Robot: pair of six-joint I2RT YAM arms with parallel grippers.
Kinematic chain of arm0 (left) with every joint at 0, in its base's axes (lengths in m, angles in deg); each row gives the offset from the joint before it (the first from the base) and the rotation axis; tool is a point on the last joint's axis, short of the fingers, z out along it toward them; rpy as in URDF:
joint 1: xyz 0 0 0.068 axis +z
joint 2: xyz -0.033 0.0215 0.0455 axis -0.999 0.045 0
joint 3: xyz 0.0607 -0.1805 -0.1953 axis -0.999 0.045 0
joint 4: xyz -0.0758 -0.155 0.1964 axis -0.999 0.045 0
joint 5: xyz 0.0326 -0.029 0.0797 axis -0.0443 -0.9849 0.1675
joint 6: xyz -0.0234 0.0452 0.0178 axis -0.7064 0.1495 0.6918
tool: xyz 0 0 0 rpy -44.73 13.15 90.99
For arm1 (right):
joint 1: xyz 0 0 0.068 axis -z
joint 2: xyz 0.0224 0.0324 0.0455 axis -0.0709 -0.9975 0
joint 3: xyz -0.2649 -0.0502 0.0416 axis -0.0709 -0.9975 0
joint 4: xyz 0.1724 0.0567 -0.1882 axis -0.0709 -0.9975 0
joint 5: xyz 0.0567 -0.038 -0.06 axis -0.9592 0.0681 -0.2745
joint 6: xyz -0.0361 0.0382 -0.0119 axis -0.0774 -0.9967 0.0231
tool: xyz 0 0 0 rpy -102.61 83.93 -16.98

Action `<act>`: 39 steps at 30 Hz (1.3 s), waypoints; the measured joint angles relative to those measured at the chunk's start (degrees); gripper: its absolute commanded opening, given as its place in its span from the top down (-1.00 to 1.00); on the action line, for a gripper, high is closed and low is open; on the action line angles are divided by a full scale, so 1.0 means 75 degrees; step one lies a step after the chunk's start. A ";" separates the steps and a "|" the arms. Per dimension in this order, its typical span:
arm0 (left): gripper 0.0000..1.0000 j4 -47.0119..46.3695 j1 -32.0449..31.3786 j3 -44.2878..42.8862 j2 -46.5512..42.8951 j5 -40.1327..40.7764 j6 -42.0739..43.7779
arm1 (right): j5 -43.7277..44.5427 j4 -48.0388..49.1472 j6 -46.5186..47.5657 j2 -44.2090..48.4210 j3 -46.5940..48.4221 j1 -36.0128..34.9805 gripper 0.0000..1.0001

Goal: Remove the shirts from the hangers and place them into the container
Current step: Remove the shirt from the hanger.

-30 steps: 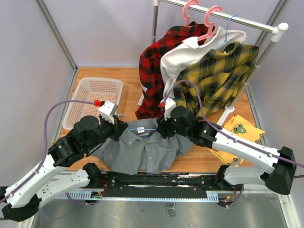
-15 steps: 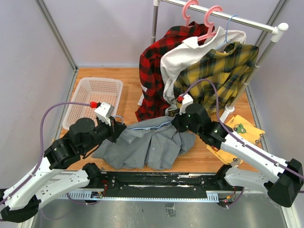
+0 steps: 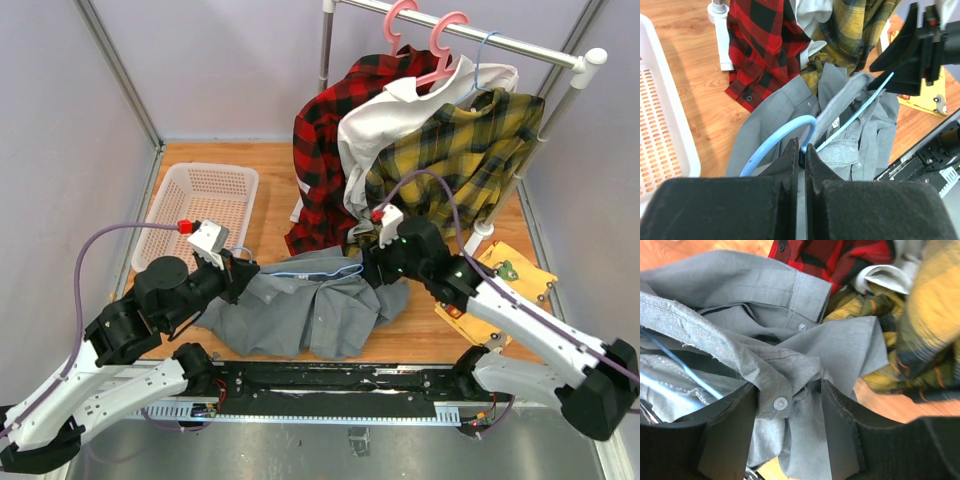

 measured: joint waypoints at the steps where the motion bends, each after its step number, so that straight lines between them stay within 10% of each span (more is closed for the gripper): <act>1: 0.99 -0.0020 -0.0003 0.0000 -0.0003 0.0000 0.0000 | 0.0111 -0.0029 0.0061 0.0280 -0.0061 0.0009 -0.20; 17: 0.99 -0.0662 0.0003 0.0000 -0.0076 -0.0565 0.0102 | 0.0265 0.0364 0.1122 0.5045 -0.2037 0.0029 -0.61; 39: 0.99 -0.0860 0.0003 0.0000 0.0624 -0.2378 0.0172 | -0.1903 0.0801 0.1635 0.5566 -0.2212 0.0047 -0.91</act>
